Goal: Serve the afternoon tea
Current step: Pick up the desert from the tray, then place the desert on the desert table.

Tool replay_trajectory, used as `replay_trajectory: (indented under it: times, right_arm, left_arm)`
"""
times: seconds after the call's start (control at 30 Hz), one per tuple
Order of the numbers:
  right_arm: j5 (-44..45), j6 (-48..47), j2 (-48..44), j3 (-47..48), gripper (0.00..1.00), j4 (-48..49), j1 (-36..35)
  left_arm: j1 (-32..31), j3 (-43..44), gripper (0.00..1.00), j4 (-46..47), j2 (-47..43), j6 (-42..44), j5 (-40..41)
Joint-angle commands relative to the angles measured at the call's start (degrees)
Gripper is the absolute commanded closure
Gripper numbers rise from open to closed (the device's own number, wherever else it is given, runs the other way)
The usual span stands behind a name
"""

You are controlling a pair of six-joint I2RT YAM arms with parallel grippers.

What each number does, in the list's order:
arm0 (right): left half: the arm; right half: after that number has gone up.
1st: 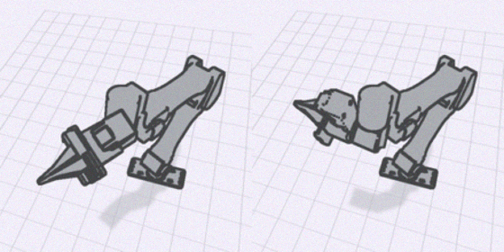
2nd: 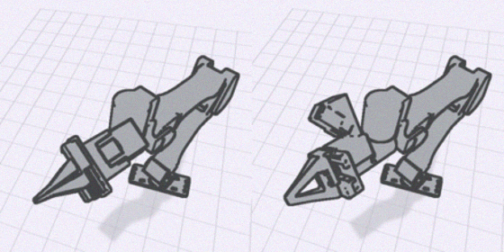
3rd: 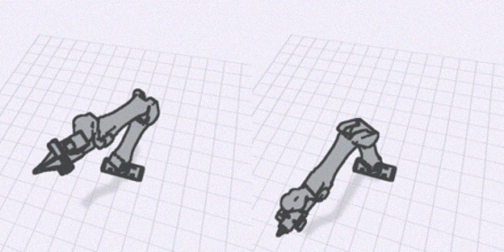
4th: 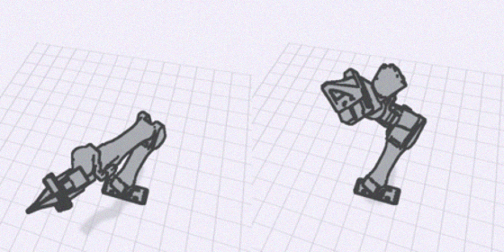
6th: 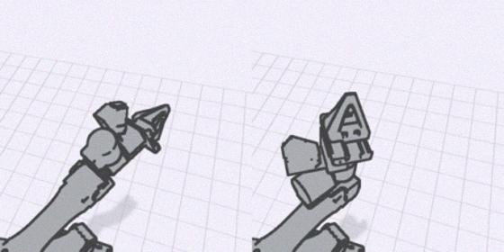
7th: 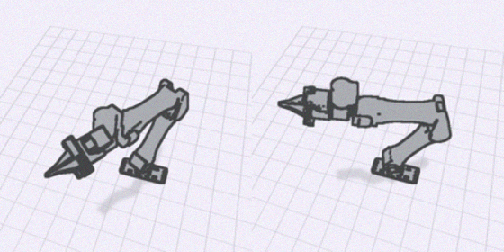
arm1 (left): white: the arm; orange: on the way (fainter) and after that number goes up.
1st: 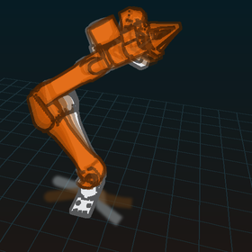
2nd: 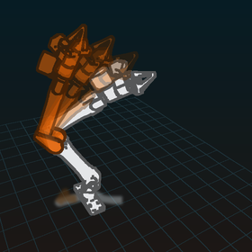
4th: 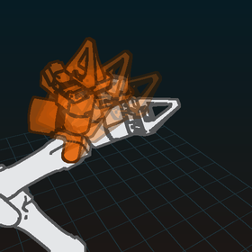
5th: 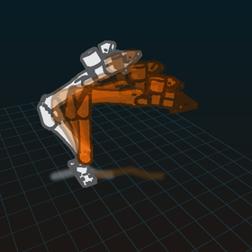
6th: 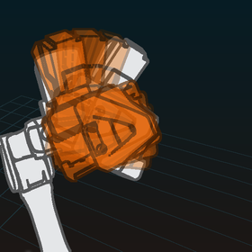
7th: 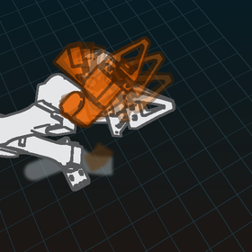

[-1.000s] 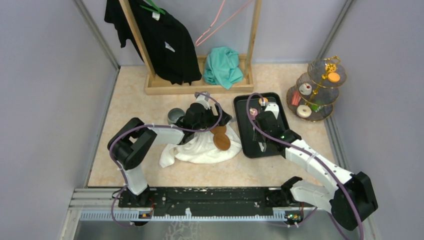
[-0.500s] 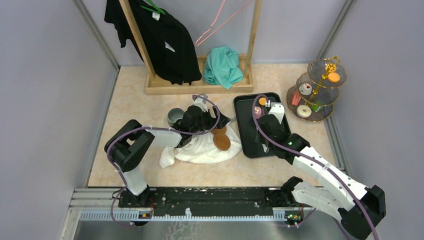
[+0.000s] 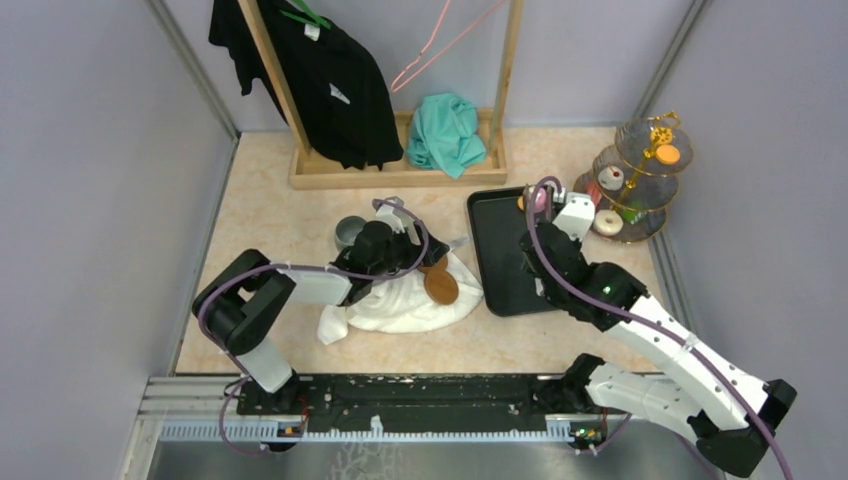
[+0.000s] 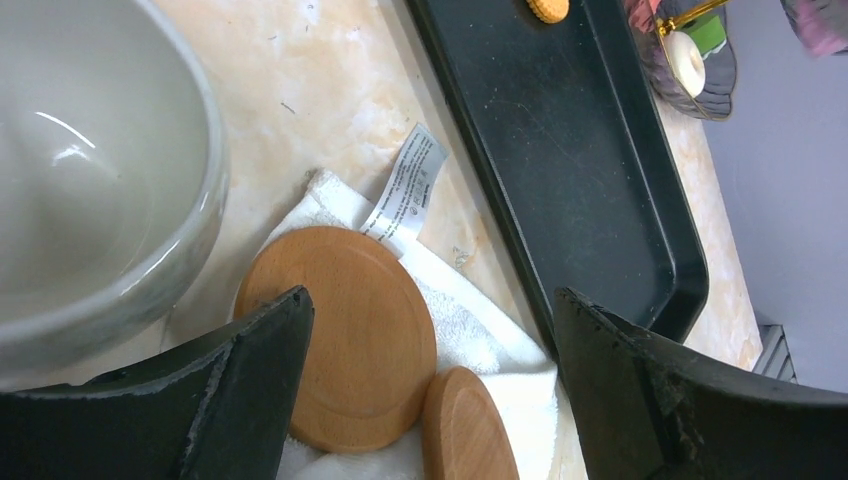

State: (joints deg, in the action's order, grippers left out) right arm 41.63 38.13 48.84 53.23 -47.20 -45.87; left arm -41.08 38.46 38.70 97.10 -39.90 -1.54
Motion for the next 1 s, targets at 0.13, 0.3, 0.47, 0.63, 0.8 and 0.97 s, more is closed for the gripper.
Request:
replay_trajectory:
  times: [0.13,0.3,0.47,0.63,0.8,0.97]
  right_arm:
    - [11.65,6.87,-2.67,9.4,1.0,-9.49,-0.68]
    - [14.17,11.23,-3.28,10.54,1.0,-14.54,-0.62]
    - [16.28,15.02,-3.09,11.84,1.0,-18.79,-0.66]
    - [18.11,17.85,-3.32,12.38,1.0,-22.14,-0.63]
    - [20.33,20.92,-3.62,13.0,1.0,-25.61,-0.67]
    - [22.09,22.87,-3.28,14.09,1.0,-27.93,-0.64]
  left_arm:
    - [0.21,-3.56,0.06,-0.36,-5.47,-0.64,-0.57]
    - [0.21,-4.76,0.06,-0.75,-8.02,-0.38,-0.03]
    - [0.21,-5.1,0.06,-1.01,-10.17,-0.22,0.33]
    - [0.21,-5.15,0.06,-0.86,-11.08,-0.75,-0.55]
    - [0.21,-5.4,0.06,-0.48,-11.9,-0.94,-0.86]
    - [0.12,-5.59,0.06,-0.31,-12.95,-1.11,-1.4]
